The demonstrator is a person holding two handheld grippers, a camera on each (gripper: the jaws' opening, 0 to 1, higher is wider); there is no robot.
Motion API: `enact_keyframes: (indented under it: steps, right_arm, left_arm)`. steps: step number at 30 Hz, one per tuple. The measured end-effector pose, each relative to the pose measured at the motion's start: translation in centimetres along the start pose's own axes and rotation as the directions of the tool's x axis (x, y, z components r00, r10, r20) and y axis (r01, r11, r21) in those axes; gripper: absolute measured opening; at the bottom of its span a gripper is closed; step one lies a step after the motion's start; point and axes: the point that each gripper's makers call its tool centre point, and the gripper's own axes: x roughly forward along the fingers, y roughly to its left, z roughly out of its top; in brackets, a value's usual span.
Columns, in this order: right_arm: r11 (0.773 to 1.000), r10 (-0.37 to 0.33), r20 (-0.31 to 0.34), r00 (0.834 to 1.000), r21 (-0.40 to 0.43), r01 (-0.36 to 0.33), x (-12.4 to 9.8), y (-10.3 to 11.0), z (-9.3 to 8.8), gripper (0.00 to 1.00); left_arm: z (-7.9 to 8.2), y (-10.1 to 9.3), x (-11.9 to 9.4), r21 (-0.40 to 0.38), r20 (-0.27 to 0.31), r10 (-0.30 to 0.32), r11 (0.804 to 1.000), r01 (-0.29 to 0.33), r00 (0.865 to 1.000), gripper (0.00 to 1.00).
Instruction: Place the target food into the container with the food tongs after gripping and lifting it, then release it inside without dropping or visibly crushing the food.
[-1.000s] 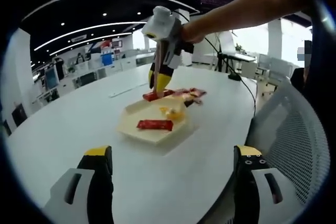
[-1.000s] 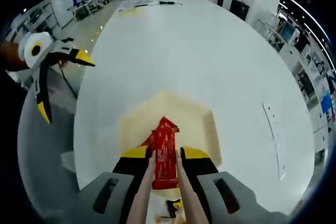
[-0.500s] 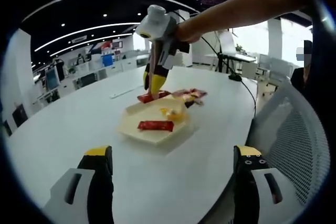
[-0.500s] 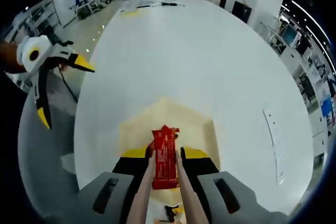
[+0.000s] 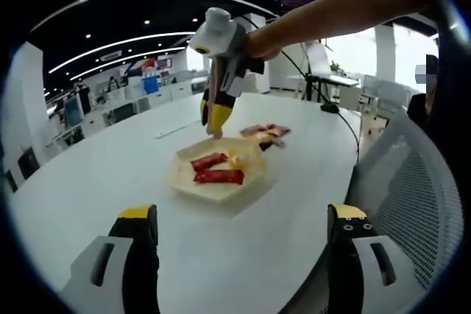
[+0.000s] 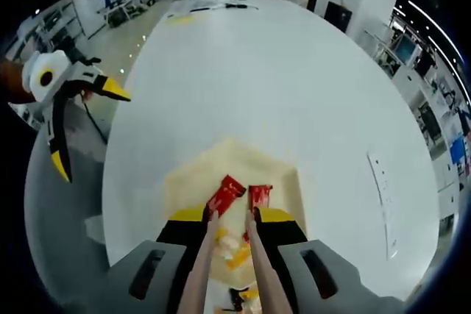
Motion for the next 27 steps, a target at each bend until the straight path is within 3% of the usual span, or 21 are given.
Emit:
enact_keyframes:
  steps: [9, 17, 27]
  right_arm:
    - [1.0, -0.004, 0.002, 1.0, 0.01, 0.003, -0.7, -0.2, -0.6, 0.25]
    - [1.0, -0.014, -0.004, 1.0, 0.021, 0.014, -1.7, -0.6, -2.2, 0.25]
    - [0.999, -0.032, -0.002, 0.999, 0.032, 0.032, -2.8, -0.7, -3.3, 0.25]
  left_arm:
    - [-0.1, -0.1, 0.1, 0.004, -0.004, -0.003, 1.0, 0.003, 1.0, 0.92]
    - [0.0, 0.0, 0.1, -0.005, -0.001, -0.001, 1.0, 0.001, 1.0, 0.93]
    - [0.3, 0.1, 0.0, -0.026, 0.022, -0.001, 1.0, 0.002, 1.0, 0.99]
